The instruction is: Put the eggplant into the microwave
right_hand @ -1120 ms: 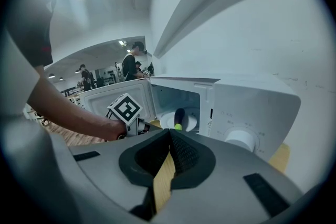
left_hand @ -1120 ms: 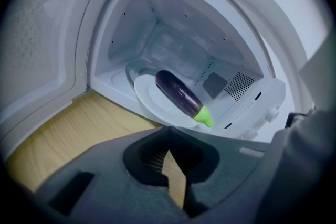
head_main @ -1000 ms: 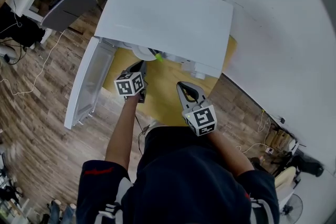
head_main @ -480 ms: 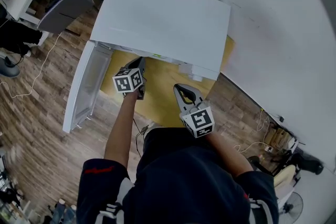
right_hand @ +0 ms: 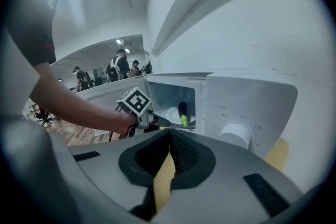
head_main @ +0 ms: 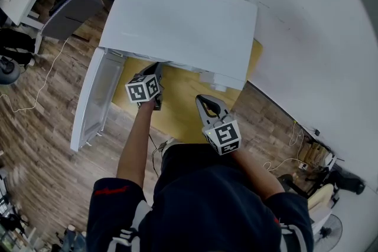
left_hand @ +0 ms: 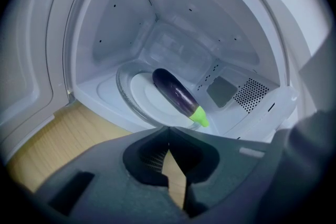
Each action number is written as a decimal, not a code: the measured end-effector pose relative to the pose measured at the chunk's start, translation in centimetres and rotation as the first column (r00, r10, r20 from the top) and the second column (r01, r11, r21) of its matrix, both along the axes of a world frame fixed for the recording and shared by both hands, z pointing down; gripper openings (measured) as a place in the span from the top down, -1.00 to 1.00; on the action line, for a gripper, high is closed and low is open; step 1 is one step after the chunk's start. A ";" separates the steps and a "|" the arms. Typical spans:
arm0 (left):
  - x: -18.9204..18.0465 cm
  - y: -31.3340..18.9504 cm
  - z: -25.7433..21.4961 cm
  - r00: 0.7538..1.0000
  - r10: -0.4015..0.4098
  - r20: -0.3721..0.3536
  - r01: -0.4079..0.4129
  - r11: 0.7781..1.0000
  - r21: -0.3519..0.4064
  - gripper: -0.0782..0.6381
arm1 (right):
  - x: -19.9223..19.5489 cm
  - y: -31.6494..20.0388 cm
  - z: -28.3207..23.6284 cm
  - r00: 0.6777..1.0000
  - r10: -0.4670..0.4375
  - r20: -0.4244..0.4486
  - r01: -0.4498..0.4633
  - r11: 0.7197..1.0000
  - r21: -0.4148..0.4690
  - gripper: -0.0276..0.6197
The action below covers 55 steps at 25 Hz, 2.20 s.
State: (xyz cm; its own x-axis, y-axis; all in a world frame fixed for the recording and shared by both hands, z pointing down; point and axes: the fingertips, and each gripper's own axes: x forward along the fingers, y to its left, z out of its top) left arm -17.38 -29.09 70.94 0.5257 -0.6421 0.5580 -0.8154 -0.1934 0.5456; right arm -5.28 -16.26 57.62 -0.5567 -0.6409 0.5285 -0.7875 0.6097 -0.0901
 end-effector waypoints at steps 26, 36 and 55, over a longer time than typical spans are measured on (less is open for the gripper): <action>-1.1 4.5 -4.3 0.999 0.013 0.050 -0.018 0.995 0.101 0.73 | -1.0 -0.6 -2.4 0.997 -0.045 0.059 0.040 0.996 0.074 0.88; -1.4 8.3 -11.5 0.997 -0.007 0.078 -0.011 0.975 0.223 0.74 | -2.1 -1.3 -6.3 0.988 -0.098 0.119 0.079 0.985 0.154 0.88; -1.7 14.0 -27.8 0.973 -0.107 0.206 -0.019 0.846 0.532 0.73 | -4.4 -2.0 -16.0 0.943 -0.257 0.210 0.190 0.936 0.295 0.88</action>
